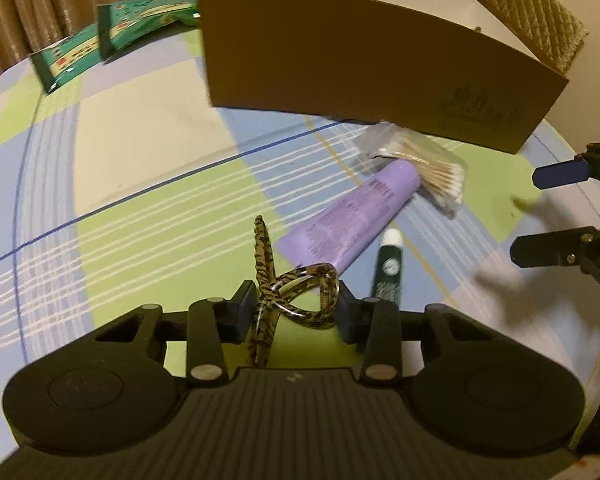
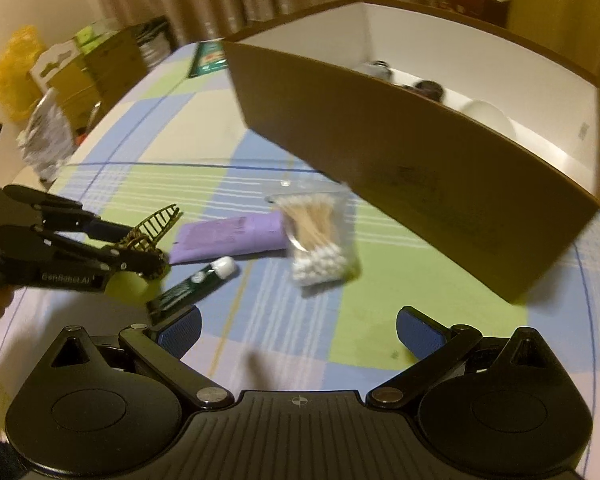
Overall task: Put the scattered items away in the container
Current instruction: 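Grasp the leopard-print clip with the left gripper while the right grasps the green ointment tube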
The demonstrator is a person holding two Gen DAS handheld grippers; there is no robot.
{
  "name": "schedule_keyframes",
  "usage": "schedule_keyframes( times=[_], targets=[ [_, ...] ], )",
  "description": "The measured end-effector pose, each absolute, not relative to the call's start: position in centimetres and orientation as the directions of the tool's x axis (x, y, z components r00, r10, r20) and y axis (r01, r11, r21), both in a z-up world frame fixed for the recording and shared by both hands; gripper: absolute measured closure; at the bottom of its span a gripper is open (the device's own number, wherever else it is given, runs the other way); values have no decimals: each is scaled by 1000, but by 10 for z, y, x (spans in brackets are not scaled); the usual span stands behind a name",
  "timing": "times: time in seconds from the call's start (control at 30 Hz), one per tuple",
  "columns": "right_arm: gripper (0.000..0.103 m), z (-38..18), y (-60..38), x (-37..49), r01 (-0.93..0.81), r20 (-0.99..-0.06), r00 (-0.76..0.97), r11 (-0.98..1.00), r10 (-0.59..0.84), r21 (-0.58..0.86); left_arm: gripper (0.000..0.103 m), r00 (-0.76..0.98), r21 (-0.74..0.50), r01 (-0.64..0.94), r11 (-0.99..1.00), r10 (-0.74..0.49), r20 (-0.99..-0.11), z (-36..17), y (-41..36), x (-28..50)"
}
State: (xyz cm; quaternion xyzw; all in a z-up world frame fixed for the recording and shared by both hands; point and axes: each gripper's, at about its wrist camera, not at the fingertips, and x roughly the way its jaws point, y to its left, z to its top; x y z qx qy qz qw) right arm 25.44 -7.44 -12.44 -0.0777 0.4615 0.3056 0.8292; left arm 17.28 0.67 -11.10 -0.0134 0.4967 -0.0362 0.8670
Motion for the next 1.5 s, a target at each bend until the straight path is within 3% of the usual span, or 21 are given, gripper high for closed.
schedule_keyframes(
  times=[0.5,0.93,1.03,1.1,1.5],
  targets=[
    [2,-161,-10,223,-856,-787,280,515,550,55,68,489,-62,-163,985,26,-872,-103,58,121],
    [2,-190,11,242,-892,-751,276,451,600,33,68,492,-74,-243,967,57,-869,-101,72,101],
    [10,-188,10,244,-909,-744,252,415,618,37,68,491,-68,-242,968,62,-869,-102,70,102],
    [22,-186,7,240,-916,-737,246,400,630,37,68,490,-67,-242,968,63,-869,-102,70,101],
    [22,-175,-9,222,-877,-774,293,480,561,16,67,481,-55,-208,977,53,-875,-105,61,107]
  ],
)
